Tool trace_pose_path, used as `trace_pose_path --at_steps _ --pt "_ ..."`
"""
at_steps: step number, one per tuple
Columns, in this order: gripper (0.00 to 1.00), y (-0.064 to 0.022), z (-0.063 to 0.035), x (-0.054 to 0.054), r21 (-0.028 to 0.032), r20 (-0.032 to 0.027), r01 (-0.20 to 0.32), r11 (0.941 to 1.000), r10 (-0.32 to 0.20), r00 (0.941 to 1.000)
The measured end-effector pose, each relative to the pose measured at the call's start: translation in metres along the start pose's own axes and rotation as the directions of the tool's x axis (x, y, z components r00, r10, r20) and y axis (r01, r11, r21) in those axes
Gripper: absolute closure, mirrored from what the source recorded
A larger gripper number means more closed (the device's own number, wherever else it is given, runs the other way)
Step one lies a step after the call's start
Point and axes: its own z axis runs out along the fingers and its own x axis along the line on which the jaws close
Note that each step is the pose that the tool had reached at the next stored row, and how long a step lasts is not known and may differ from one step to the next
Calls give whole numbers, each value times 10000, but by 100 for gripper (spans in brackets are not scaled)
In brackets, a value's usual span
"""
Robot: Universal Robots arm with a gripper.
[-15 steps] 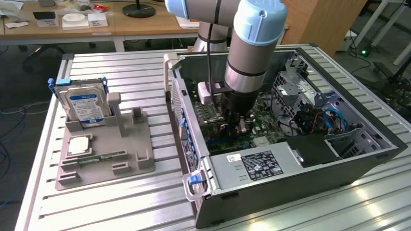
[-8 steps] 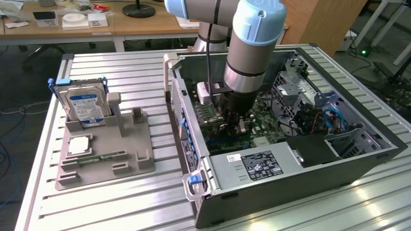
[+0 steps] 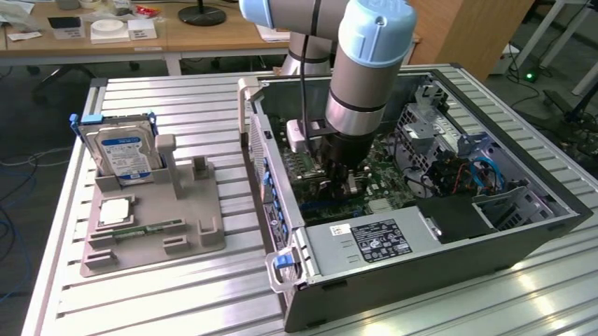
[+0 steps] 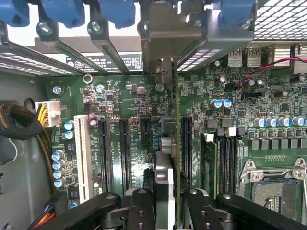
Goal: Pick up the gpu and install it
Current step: 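Insert the gpu into the slot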
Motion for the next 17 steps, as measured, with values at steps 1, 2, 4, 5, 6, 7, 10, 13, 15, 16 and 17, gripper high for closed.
trace_pose_path --at_steps 1,2,4,5,6,7,10,13,15,16,17 --pt "72 0 2 0 0 0 0 10000 0 10000" --pt "72 0 4 0 0 0 0 10000 0 10000" --pt "72 0 10 1 -2 0 0 10000 0 10000" --pt "72 1 14 1 -4 0 -1 10000 1 10000" --pt "72 1 18 1 -7 1 -1 10000 1 10000" --pt "72 1 22 1 -10 -1 -1 10000 1 10000" --pt "72 1 30 2 -17 -5 -1 10000 1 10000" --pt "72 1 32 2 -15 -2 -1 10000 1 10000" --pt "72 1 33 2 -15 -1 -1 10000 1 10000" --pt "72 1 33 2 -15 -1 -1 10000 1 10000" --pt "72 1 33 2 -15 -1 0 10000 0 10000"
